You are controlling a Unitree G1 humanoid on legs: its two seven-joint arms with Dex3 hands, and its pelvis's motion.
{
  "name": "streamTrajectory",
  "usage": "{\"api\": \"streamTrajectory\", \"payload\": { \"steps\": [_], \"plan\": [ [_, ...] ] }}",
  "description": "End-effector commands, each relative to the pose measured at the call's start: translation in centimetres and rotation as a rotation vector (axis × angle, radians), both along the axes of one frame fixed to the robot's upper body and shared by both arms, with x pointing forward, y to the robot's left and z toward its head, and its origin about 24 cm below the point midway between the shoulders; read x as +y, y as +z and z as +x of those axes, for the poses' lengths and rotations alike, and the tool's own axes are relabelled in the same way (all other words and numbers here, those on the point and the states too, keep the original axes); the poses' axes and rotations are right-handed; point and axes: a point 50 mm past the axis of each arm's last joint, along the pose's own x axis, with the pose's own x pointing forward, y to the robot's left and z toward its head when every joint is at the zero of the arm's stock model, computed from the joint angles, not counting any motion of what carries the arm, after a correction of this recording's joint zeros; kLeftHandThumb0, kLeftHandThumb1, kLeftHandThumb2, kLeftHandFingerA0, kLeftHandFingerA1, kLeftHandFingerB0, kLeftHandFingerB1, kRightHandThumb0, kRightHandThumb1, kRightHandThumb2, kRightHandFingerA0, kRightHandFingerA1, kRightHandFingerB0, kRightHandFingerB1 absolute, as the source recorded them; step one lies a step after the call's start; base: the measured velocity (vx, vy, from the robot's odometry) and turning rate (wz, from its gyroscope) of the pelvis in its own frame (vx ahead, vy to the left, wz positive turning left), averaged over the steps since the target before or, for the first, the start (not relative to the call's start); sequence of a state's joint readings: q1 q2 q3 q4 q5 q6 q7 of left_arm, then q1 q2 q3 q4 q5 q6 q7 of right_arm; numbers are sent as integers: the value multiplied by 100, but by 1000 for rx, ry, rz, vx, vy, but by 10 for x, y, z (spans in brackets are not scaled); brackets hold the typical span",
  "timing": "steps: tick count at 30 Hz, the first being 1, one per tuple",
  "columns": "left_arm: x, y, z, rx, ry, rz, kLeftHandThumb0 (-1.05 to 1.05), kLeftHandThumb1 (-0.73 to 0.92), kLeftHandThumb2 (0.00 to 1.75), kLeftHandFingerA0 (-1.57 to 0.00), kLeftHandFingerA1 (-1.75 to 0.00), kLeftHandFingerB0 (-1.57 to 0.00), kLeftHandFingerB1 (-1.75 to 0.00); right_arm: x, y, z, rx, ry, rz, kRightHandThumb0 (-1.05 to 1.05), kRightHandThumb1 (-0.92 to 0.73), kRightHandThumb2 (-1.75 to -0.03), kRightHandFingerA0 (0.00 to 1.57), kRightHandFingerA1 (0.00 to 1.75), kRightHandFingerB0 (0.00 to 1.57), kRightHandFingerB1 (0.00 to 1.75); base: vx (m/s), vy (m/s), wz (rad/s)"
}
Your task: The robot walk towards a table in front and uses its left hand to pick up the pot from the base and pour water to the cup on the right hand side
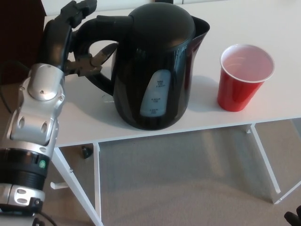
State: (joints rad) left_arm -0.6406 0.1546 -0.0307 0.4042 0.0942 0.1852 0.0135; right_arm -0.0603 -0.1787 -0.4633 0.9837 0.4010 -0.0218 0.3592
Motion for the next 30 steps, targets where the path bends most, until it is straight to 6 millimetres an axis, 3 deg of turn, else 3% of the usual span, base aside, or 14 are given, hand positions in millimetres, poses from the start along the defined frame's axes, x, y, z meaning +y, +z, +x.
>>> {"api": "streamTrajectory", "payload": {
  "steps": [1, 5, 6, 7, 17, 19, 23, 24, 25, 30],
  "plan": [
    [6, -2, 6, 38, 47, 10, -37, 44, 64, -39, -43, -32, -39, -1, 2, 4, -1, -16, 1, -28, -42, -62, 72, 56, 56, 50, 0, 0, 0],
    [10, -7, 8, 49, 63, 4, -36, 44, 63, -39, -43, -32, -39, -1, 2, 4, -4, -19, 10, -26, -43, -61, 70, 56, 57, 51, 0, 0, 0],
    [14, -9, 9, 58, 77, 2, -33, 45, 63, -38, -42, -32, -39, -1, 3, 5, -8, -19, 13, -18, -49, -54, 76, 52, 59, 46, 0, 0, 0],
    [16, -11, 9, 63, 86, 2, -24, 51, 55, -42, -38, -34, -33, -1, 3, 6, -11, -20, 18, -25, -43, -61, 70, 56, 56, 51, 0, 0, 0],
    [27, -13, 14, 66, 124, 19, -31, 43, 62, -41, -43, -33, -39, -1, 5, 10, -21, -17, 10, -18, -50, -55, 69, 49, 59, 45, 0, 0, 0],
    [25, -13, 15, 67, 121, 12, -32, 45, 62, -45, -43, -40, -40, -1, 6, 10, -25, -16, 6, -28, -41, -62, 68, 55, 56, 50, 0, 0, 0],
    [23, -12, 17, 66, 121, 13, -32, 45, 62, -45, -43, -40, -40, -1, 5, 10, -21, -13, 1, -28, -41, -62, 68, 55, 56, 50, 0, 0, 0],
    [18, -8, 20, 60, 147, 0, -29, 56, 55, -55, -156, -49, -148, 0, 5, 11, -22, -20, 14, -25, -43, -61, 69, 55, 57, 50, 0, 0, 0],
    [14, -7, 21, 52, 150, -16, -26, 60, 56, -82, -175, -66, -175, 0, 5, 12, -23, -22, 15, -25, -43, -62, 68, 54, 58, 51, 0, 0, 0],
    [11, -5, 22, 42, 152, -38, -26, 60, 56, -82, -175, -66, -175, 0, 5, 12, -24, -23, 13, -25, -43, -62, 68, 54, 58, 51, 0, 0, 0]
  ]
}}
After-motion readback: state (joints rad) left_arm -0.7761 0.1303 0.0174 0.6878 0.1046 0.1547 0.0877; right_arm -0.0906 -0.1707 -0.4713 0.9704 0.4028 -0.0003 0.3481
